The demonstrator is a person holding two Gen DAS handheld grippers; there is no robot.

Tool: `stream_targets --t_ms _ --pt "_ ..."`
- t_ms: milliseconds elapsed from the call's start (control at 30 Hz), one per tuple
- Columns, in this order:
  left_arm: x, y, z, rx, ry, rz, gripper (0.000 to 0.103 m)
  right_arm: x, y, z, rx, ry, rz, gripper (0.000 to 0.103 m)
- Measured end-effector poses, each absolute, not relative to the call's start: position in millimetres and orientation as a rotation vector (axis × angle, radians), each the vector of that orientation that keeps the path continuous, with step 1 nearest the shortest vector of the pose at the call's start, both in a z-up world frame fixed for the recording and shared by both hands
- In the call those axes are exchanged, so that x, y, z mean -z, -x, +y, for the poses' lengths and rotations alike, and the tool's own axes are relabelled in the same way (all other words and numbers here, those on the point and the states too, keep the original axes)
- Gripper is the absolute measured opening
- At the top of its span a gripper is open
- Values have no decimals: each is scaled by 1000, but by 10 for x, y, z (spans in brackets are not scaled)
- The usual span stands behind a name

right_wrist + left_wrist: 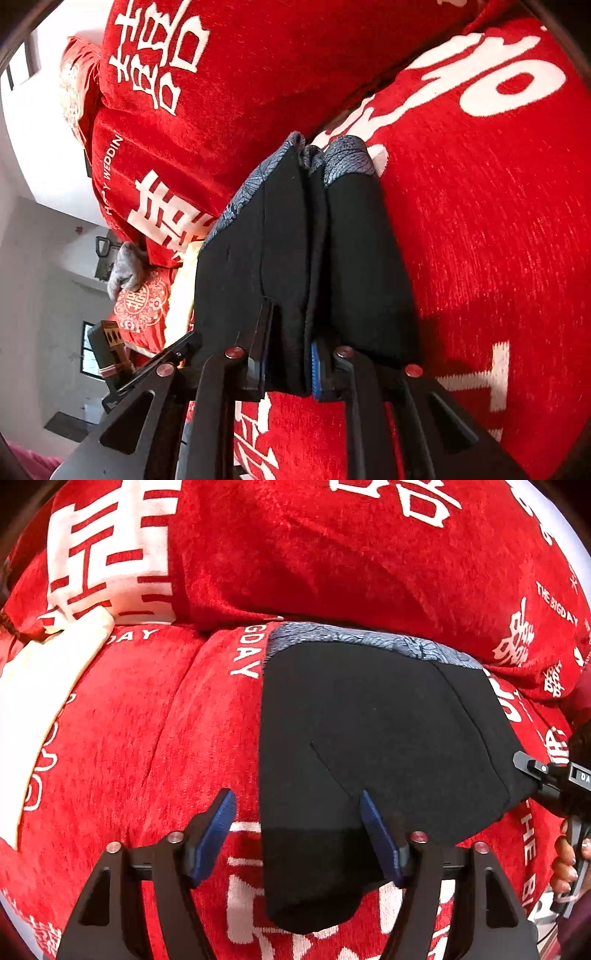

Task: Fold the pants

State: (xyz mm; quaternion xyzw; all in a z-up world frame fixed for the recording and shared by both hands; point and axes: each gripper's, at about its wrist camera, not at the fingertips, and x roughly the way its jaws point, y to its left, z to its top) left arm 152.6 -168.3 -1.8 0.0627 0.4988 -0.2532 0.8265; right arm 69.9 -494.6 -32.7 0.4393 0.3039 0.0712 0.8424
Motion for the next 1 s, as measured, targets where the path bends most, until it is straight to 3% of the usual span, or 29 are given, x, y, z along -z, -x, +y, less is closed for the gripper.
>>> stream_targets --t_ms 167,533,733,1000 --pt "0 -1545 -1611 536 -136 1058 76 193 -687 -4849 -91 -887 674 29" --pt "-161 -1781 -1400 478 -112 1029 76 23 -436 -4764 75 -781 688 31" --pt "-145 -2037 -1605 472 -129 1049 76 -335 -316 -4730 135 -725 567 32" --pt "-36 -1883 -1753 447 -226 1027 76 -126 -675 -4382 147 -597 713 32"
